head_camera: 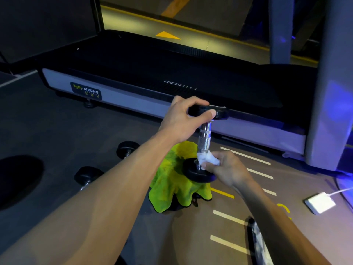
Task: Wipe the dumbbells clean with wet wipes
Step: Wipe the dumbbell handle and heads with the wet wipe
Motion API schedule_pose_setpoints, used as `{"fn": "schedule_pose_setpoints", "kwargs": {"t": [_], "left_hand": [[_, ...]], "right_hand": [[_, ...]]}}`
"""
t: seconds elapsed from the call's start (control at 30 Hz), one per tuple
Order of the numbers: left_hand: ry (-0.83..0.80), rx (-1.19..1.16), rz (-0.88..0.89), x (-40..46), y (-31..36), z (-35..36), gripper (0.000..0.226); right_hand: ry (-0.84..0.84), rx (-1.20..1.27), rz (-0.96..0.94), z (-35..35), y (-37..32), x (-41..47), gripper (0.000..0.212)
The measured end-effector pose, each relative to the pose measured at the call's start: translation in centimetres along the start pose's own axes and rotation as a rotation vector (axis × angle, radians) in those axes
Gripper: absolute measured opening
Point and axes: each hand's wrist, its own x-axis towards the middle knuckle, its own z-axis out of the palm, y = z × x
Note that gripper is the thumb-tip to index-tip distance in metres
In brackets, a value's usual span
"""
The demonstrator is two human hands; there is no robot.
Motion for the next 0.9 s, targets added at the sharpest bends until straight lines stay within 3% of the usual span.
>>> {"fn": "schedule_pose_setpoints", "kwargs": {"t": [0.13,0.37,0.53,0.67,0.9], "left_hand": [[-0.006,0.024,0.015,-0.1,-0.1,-0.2,0.026],[-0.028,0.029,0.009,-0.2,-0.2,-0.2,0.028],[-0.041,0.018,0.015,-0.3,-0.6,-0.4,0.028],[-0.027,0.010,0.015,-0.3,-1.2,-0.4,0.026],[-0.061,-0.027,-0.074,0.0,-1.6,-1.5,0.017]], "right_hand": [[0.217,-0.195,-0.024,0.4,-1.7,-0.9,0.027],[0.341,-0.105,-0.111,1.1,-4.0,0.0,0.038],[0.395,0.232,-0.181,1.1,-4.9,1.3,0.041],[0.276,0.363,-0.124,2.0,-4.0,1.4,0.048],[-0.041,0.099,-0.205,3.1,0.4,0.3,0.054]]}}
